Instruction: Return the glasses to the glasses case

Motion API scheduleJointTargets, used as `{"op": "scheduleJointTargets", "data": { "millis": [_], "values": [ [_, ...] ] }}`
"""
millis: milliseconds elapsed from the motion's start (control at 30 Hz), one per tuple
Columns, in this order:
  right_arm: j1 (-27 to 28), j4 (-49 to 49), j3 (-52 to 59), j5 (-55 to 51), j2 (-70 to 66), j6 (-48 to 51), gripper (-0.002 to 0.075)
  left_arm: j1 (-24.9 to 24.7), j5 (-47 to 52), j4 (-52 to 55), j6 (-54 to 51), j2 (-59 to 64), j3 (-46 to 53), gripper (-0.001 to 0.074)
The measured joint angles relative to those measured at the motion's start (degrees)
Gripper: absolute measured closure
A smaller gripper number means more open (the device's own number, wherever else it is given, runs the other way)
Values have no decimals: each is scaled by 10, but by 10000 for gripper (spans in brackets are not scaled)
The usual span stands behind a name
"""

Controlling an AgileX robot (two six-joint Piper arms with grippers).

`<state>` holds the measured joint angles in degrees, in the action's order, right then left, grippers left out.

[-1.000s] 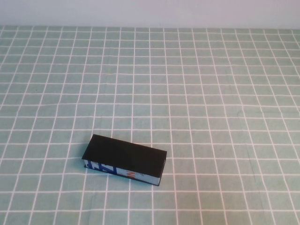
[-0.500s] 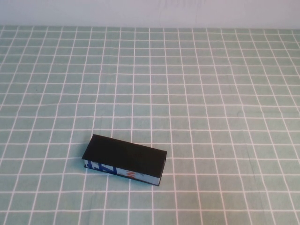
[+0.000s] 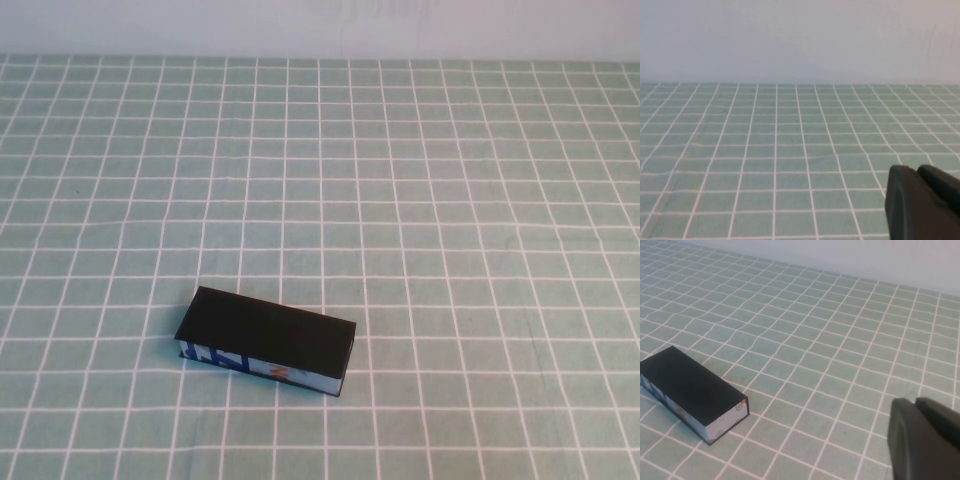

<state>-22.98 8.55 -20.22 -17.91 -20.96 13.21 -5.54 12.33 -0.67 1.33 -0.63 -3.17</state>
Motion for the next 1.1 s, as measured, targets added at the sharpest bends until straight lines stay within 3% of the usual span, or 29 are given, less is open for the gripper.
{"op": "scheduleJointTargets", "data": {
  "millis": [167, 467, 1100],
  "values": [
    [0, 0, 0, 0, 0, 0, 739, 0, -5, 14, 20, 0, 43, 736],
    [0, 0, 0, 0, 0, 0, 739, 0, 95, 16, 24, 0, 46, 736],
    [0, 0, 0, 0, 0, 0, 739, 0, 102, 17, 24, 0, 46, 736]
  ]
}}
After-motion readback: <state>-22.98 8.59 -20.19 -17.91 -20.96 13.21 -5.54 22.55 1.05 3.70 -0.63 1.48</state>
